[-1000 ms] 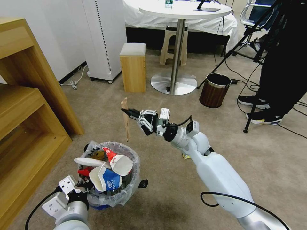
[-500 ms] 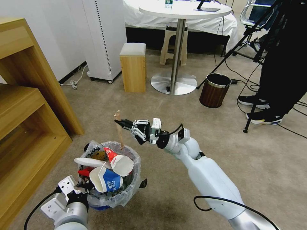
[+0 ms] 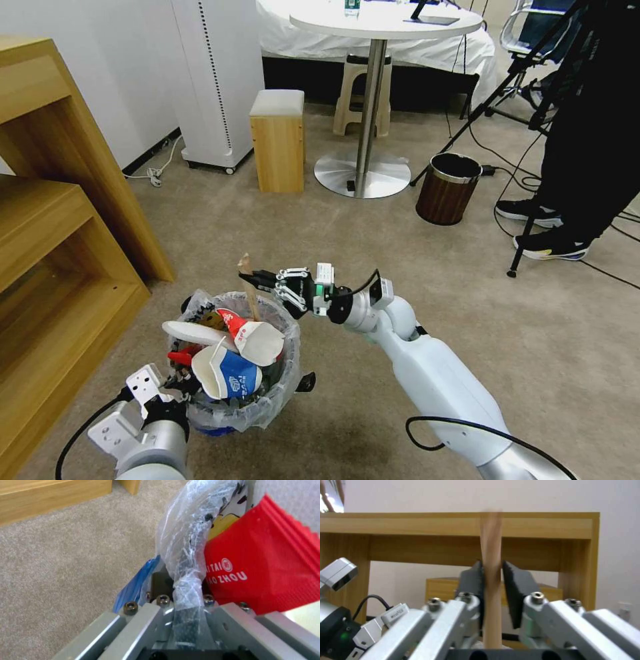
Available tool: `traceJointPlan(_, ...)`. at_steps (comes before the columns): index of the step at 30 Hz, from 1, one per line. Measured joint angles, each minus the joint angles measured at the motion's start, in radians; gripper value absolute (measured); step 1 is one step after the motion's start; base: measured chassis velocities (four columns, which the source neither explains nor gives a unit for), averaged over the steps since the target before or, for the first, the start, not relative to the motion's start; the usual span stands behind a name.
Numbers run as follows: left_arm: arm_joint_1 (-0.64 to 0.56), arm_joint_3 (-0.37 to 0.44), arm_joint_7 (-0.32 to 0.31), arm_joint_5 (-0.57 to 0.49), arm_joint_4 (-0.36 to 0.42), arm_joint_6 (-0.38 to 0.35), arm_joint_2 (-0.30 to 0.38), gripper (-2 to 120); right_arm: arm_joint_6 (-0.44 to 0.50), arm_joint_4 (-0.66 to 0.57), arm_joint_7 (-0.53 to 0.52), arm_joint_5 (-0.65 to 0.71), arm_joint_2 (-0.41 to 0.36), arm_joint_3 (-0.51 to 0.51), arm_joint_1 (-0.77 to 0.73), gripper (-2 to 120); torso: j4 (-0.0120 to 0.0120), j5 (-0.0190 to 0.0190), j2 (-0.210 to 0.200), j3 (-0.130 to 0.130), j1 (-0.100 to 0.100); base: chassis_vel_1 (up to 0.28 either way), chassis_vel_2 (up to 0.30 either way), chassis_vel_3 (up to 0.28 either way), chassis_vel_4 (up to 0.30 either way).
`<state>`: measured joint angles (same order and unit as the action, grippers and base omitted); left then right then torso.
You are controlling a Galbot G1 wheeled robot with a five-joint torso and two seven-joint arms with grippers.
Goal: Pick up the trash bin and place the garbage on the floor into it.
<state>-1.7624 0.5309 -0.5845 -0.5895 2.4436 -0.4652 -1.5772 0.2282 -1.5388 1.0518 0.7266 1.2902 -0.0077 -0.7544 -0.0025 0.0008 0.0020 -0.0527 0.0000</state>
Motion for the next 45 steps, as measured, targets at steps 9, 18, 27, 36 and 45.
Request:
traceJointPlan(9, 0.004, 0.003, 0.0, 0.0, -0.004, 0.0, 0.005, 0, -0.006, -0.021, -0.028, -0.025, -0.03, 0.043, -0.01, 50, 0.0, 0.0, 0.0, 0.0, 0.0, 0.0, 0.0, 0.0, 0.0)
traceJointPlan(18, 0.008, 0.017, 0.0, -0.022, -0.004, 0.0, 0.014, 0, 0.005, -0.075, -0.226, -0.014, -0.052, 0.058, -0.033, 84, 0.0002, 0.0001, 0.0, 0.0, 0.0, 0.0, 0.0, 0.0, 0.0)
traceJointPlan(27, 0.03, 0.054, -0.017, -0.07, -0.012, -0.013, 0.033, 0, -0.048, -0.168, -0.568, -0.117, -0.112, 0.214, -0.131, 100, -0.0002, 0.0001, 0.0, 0.0, 0.0, 0.0, 0.0, 0.0, 0.0)
traceJointPlan(36, 0.041, 0.049, -0.018, -0.084, -0.018, -0.015, 0.043, 0, -0.009, -0.214, -0.765, -0.143, -0.14, 0.42, -0.256, 100, 0.0, 0.0002, 0.0, 0.0, 0.0, 0.0, 0.0, 0.0, 0.0)
traceJointPlan(45, 0.052, 0.041, -0.015, -0.096, -0.012, -0.021, 0.064, 0, 0.057, -0.243, -0.761, -0.19, -0.09, 0.616, -0.481, 100, 0.0001, 0.0002, 0.0, 0.0, 0.0, 0.0, 0.0, 0.0, 0.0)
